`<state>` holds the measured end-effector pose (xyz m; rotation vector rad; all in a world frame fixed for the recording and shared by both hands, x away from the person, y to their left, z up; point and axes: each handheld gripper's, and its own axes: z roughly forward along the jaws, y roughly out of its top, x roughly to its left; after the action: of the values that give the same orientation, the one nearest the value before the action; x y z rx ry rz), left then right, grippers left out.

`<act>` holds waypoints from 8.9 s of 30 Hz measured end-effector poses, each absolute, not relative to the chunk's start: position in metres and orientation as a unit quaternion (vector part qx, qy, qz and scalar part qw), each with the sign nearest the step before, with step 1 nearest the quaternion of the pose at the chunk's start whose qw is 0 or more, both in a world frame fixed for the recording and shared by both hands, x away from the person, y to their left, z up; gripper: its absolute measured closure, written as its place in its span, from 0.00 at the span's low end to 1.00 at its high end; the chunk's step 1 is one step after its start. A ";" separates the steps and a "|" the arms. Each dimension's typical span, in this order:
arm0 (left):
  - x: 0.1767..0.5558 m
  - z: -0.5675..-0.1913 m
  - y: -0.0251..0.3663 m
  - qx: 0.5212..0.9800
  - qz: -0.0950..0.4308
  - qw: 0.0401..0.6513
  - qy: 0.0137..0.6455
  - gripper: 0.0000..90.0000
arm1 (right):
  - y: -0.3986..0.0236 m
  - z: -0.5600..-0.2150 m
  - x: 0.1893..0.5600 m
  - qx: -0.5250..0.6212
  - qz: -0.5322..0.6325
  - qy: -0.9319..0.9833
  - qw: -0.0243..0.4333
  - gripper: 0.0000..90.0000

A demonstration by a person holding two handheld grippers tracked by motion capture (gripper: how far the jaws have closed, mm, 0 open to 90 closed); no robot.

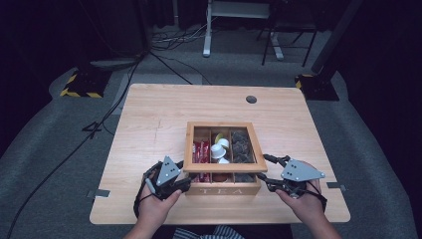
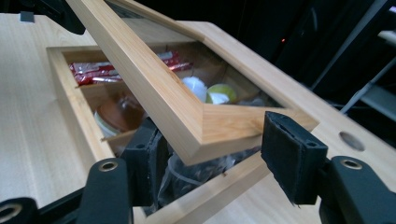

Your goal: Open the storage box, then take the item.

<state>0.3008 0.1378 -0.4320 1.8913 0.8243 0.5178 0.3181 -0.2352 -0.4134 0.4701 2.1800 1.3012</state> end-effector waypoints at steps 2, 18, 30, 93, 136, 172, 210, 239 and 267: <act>0.304 -0.428 0.140 0.773 0.219 0.482 0.351 0.54 | -0.233 -0.409 0.318 0.169 0.482 0.811 0.286 0.47; 0.315 -0.394 0.142 0.751 0.295 0.499 0.315 0.57 | -0.220 -0.377 0.336 0.147 0.491 0.803 0.302 0.54; 0.330 -0.379 0.149 0.734 0.275 0.521 0.337 0.56 | -0.220 -0.353 0.355 0.158 0.505 0.795 0.296 0.56; 0.338 -0.442 0.235 0.765 0.244 0.394 0.446 0.35 | -0.194 -0.300 0.508 0.262 0.516 0.762 0.292 0.45; 0.341 -0.449 0.237 0.768 0.230 0.387 0.456 0.35 | -0.194 -0.352 0.553 0.353 0.466 0.773 0.246 0.46; 0.349 -0.456 0.235 0.775 0.217 0.378 0.457 0.33 | -0.197 -0.339 0.491 0.313 0.502 0.783 0.193 0.49; 0.362 -0.504 0.251 0.793 0.185 0.327 0.479 0.21 | -0.070 -0.408 0.422 0.257 0.377 0.889 0.043 0.55; 0.363 -0.504 0.250 0.795 0.184 0.329 0.476 0.21 | -0.028 -0.425 0.413 0.289 0.254 0.921 0.067 0.64; 0.363 -0.504 0.250 0.795 0.183 0.329 0.475 0.21 | -0.040 -0.427 0.417 0.329 0.295 0.897 0.008 1.00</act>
<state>0.3634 0.2497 -0.5040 2.0810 1.2432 0.4800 0.4168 -0.0399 -0.4267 1.0279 2.8038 0.9234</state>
